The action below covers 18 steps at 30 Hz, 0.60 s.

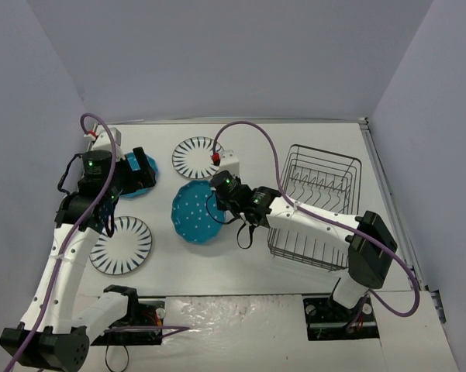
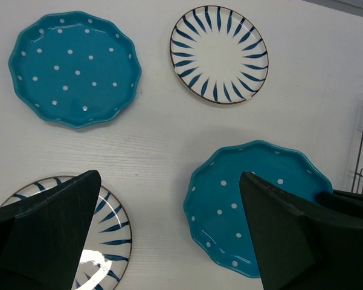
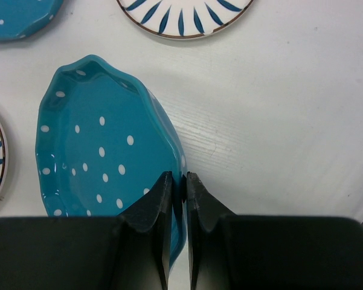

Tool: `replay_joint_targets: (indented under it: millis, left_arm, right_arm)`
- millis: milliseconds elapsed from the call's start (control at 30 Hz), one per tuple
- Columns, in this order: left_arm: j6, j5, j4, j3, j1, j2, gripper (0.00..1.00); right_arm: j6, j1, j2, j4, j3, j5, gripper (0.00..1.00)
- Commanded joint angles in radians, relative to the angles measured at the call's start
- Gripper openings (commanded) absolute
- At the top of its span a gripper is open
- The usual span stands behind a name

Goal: Load the plates into the dish rack

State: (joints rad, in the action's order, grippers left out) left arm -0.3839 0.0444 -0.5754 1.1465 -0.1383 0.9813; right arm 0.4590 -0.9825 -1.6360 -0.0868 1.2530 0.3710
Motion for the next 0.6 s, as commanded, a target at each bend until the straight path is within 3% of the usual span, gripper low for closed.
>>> replay_joint_targets:
  millis: [0, 167, 567]
  left_arm:
    - [-0.104, 0.049, 0.034, -0.021, -0.004, -0.014, 0.97]
    - [-0.252, 0.146, 0.124, -0.155, -0.004, -0.017, 0.96]
    - [-0.444, 0.327, 0.377, -0.395, -0.003, -0.075, 0.97]
  right_arm:
    - [0.016, 0.012, 0.075, 0.117, 0.105, 0.052, 0.0]
    - [0.023, 0.03, 0.091, 0.108, 0.105, 0.046, 0.0]
    - [0.03, 0.05, 0.114, 0.101, 0.103, 0.036, 0.0]
